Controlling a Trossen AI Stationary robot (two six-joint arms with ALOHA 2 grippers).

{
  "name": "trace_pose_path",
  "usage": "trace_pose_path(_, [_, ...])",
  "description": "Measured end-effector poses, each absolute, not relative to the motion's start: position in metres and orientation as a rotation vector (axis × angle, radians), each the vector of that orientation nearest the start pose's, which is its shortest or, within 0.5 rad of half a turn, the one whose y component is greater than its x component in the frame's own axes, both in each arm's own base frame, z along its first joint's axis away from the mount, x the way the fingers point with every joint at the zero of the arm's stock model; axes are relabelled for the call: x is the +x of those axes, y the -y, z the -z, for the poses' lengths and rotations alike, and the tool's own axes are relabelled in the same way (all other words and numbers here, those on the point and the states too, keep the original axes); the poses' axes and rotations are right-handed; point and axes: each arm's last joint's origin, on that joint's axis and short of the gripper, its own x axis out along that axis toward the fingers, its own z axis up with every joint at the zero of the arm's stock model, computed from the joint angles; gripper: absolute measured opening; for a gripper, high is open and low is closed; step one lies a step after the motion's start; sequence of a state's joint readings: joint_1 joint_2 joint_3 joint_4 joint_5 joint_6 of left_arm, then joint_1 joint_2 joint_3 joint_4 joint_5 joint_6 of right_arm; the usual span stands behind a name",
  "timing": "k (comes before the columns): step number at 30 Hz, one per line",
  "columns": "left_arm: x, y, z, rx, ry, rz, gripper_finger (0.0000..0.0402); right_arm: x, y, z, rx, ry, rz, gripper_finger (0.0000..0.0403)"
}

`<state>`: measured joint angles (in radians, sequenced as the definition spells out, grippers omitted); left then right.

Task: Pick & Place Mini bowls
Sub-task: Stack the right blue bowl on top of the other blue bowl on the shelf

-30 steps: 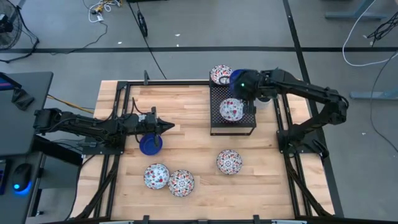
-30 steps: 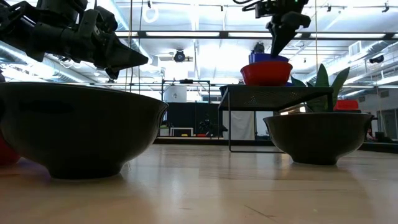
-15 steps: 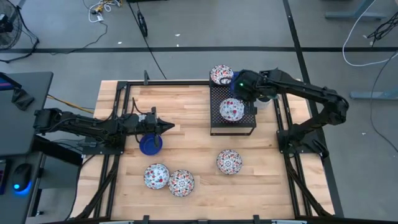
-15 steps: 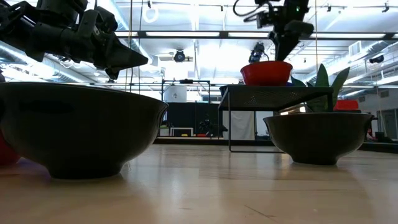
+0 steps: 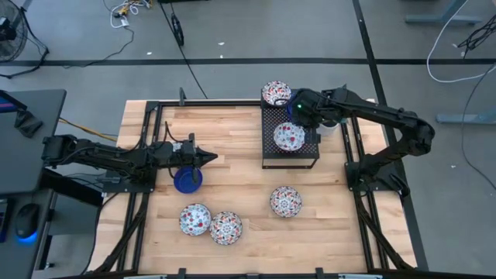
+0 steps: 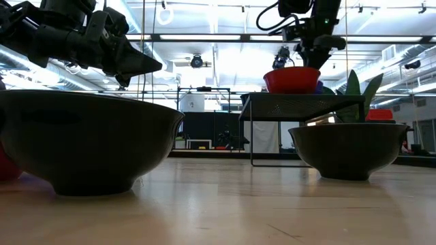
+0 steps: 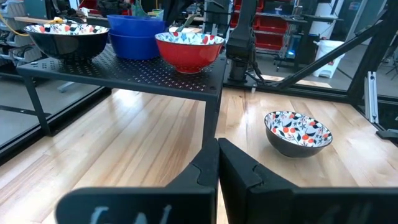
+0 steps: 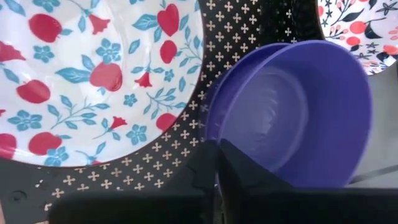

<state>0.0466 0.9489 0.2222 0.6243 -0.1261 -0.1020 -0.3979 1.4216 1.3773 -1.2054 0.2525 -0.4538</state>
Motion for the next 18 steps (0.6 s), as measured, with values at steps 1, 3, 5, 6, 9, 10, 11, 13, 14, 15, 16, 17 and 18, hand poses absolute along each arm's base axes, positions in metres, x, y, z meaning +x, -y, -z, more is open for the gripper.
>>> trace_pose_path(1, [0.1848, -0.0122, -0.1903, -0.098, -0.094, -0.177, 0.0009, 0.2356, 0.1072, -0.3229, -0.286, -1.362, 0.267, 0.0018])
trace_pose_path(3, [0.1848, -0.0122, -0.1903, -0.098, -0.094, -0.177, 0.0009, 0.2359, 0.1074, -0.323, -0.287, -1.358, 0.268, 0.002])
trace_pose_path(5, [0.1848, -0.0122, -0.1903, -0.098, -0.094, -0.177, 0.0009, 0.2362, 0.1076, -0.3231, -0.287, -1.355, 0.27, 0.0021])
trace_pose_path(6, [0.1848, -0.0122, -0.1903, -0.098, -0.094, -0.177, 0.0009, 0.2364, 0.1078, -0.3232, -0.288, -1.352, 0.271, 0.0022])
trace_pose_path(9, [0.1848, -0.0122, -0.1902, -0.098, -0.094, -0.177, 0.0009, 0.2375, 0.1083, -0.3237, -0.29, -1.339, 0.276, 0.0022])
trace_pose_path(10, [0.1848, -0.0122, -0.1902, -0.098, -0.094, -0.177, 0.0009, 0.238, 0.1085, -0.3239, -0.291, -1.333, 0.279, 0.0022])
trace_pose_path(11, [0.1848, -0.0122, -0.1902, -0.098, -0.094, -0.177, 0.0009, 0.2383, 0.1086, -0.324, -0.291, -1.33, 0.28, 0.0022])
trace_pose_path(13, [0.1848, -0.0123, -0.1902, -0.098, -0.094, -0.178, 0.0009, 0.2382, 0.1096, -0.3241, -0.289, -1.327, 0.285, 0.0022])
trace_pose_path(14, [0.1848, -0.0123, -0.1902, -0.098, -0.094, -0.178, 0.0009, 0.2379, 0.1102, -0.3241, -0.286, -1.328, 0.288, 0.0022])
trace_pose_path(15, [0.1848, -0.0122, -0.1902, -0.098, -0.094, -0.177, 0.0009, 0.2376, 0.1107, -0.3241, -0.28, -1.328, 0.293, 0.0022])
trace_pose_path(16, [0.1848, -0.0123, -0.1902, -0.098, -0.094, -0.178, 0.0009, 0.2372, 0.1115, -0.3241, -0.27, -1.327, 0.302, 0.0023])
trace_pose_path(17, [0.1848, -0.0122, -0.1902, -0.098, -0.094, -0.177, 0.0009, 0.2367, 0.1124, -0.324, -0.256, -1.326, 0.313, 0.0023])
trace_pose_path(18, [0.1848, -0.0122, -0.1902, -0.098, -0.094, -0.177, 0.0009, 0.236, 0.1131, -0.3239, -0.246, -1.328, 0.321, 0.0023])
